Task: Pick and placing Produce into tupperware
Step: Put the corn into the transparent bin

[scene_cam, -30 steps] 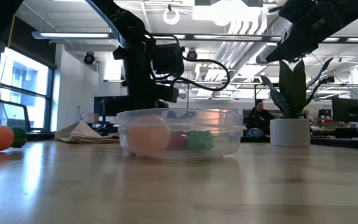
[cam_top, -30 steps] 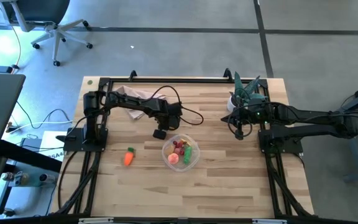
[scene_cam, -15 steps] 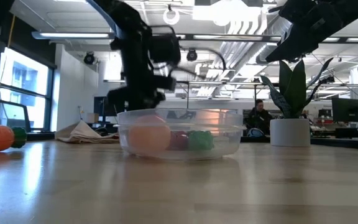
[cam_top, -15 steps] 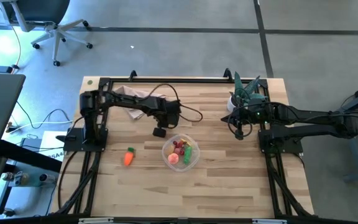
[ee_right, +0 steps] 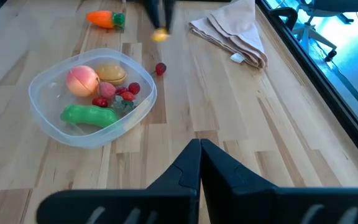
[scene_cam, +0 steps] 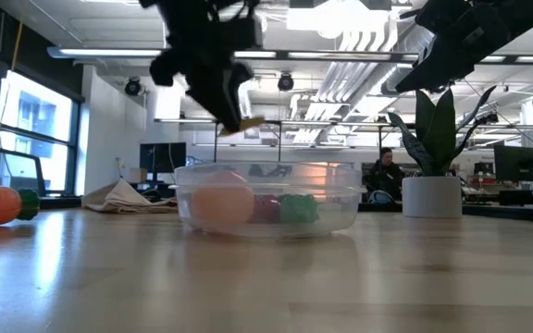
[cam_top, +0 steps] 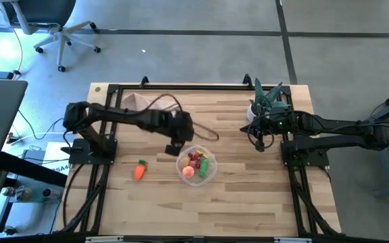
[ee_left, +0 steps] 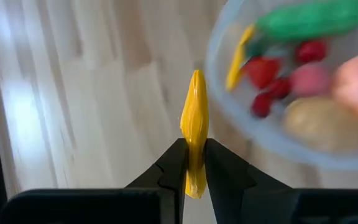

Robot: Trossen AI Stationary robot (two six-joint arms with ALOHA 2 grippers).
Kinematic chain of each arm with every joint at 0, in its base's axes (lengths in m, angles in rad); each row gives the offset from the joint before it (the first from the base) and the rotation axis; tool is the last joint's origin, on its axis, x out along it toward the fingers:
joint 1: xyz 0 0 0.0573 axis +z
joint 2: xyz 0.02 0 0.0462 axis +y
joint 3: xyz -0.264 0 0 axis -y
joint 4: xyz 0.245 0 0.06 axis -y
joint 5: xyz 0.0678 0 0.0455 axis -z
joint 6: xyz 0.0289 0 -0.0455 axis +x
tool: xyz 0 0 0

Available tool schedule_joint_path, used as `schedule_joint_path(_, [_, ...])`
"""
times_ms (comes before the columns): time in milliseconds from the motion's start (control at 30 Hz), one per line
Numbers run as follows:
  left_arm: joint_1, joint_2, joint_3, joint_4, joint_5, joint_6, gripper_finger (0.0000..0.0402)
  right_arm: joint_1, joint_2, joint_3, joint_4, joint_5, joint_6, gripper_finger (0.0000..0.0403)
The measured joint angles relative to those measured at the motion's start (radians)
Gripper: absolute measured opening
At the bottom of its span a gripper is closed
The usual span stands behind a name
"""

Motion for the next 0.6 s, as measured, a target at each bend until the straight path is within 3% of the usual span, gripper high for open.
schedule_joint_path(267, [-0.177, 0.043, 0.035, 0.07, -0.086, -0.002, 0.0046, 0.0, 0.0, 0.0, 0.0, 0.0, 0.0, 0.0])
schedule_joint_path(600, [-0.199, 0.195, 0.032, 0.128, -0.04, -0.041, 0.0046, 0.0, 0.0, 0.0, 0.001, 0.0, 0.0, 0.0])
